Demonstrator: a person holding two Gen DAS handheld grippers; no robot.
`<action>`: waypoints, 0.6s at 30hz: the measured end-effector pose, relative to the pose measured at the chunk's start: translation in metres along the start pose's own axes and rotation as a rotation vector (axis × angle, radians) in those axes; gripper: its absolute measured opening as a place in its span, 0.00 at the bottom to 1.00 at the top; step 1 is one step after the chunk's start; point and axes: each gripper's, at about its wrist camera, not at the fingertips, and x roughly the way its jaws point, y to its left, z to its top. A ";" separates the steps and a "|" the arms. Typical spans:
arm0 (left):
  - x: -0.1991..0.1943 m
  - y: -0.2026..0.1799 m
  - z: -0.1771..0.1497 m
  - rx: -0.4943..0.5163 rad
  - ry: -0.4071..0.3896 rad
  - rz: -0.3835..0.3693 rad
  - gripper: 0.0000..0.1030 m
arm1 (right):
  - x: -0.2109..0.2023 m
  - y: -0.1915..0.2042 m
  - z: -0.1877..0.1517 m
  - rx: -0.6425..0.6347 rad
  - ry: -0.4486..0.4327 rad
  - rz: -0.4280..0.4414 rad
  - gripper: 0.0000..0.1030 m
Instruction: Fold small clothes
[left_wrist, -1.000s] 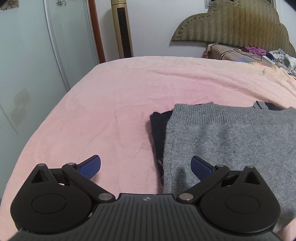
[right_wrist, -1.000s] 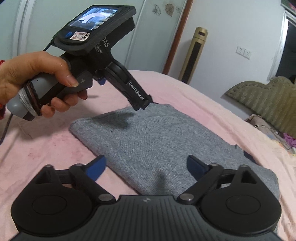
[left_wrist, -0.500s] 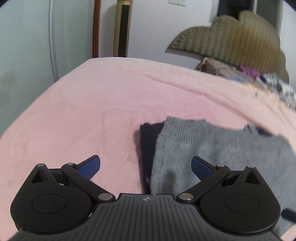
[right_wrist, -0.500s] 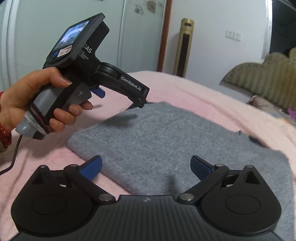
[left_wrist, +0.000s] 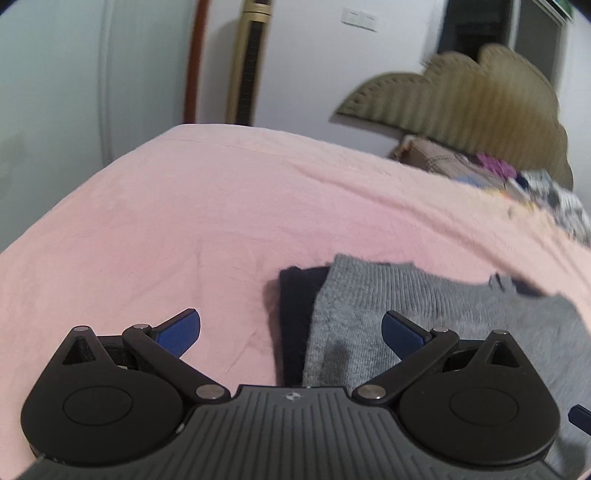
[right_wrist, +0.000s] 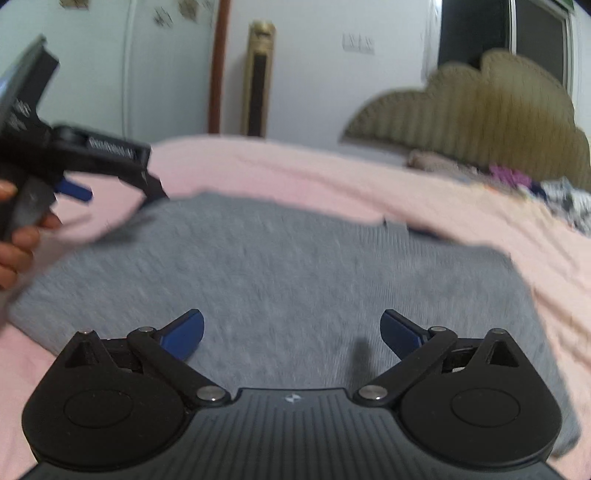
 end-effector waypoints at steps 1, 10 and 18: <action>0.006 0.000 -0.001 0.010 0.017 -0.001 1.00 | 0.005 0.001 -0.003 0.003 0.025 0.004 1.00; 0.025 -0.002 -0.023 0.073 0.051 0.036 1.00 | 0.008 -0.010 -0.006 0.061 0.070 0.052 1.00; 0.024 -0.002 -0.022 0.068 0.063 0.052 1.00 | 0.006 -0.013 -0.005 0.077 0.072 0.070 1.00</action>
